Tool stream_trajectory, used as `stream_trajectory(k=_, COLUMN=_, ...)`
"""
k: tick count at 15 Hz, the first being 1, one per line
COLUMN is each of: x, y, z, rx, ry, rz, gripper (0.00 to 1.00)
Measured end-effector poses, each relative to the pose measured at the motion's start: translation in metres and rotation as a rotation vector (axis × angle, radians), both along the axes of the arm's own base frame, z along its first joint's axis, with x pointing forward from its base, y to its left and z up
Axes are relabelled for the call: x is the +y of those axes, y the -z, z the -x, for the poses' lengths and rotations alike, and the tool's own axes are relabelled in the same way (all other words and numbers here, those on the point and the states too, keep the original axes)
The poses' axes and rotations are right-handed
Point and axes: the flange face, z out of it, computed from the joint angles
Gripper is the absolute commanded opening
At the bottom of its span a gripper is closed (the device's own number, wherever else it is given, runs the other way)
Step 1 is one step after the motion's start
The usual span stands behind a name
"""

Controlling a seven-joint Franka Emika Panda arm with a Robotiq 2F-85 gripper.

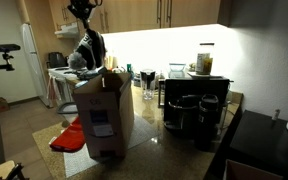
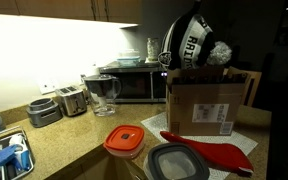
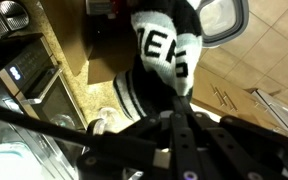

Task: Remove the head sock from the box.

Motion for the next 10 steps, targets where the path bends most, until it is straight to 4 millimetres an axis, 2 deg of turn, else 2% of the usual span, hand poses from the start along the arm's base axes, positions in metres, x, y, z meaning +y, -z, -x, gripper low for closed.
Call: stream_trajectory(k=10, x=0.036, y=0.011, z=0.020, rx=0.061, ry=-0.235, rz=0.053, gripper=0.00)
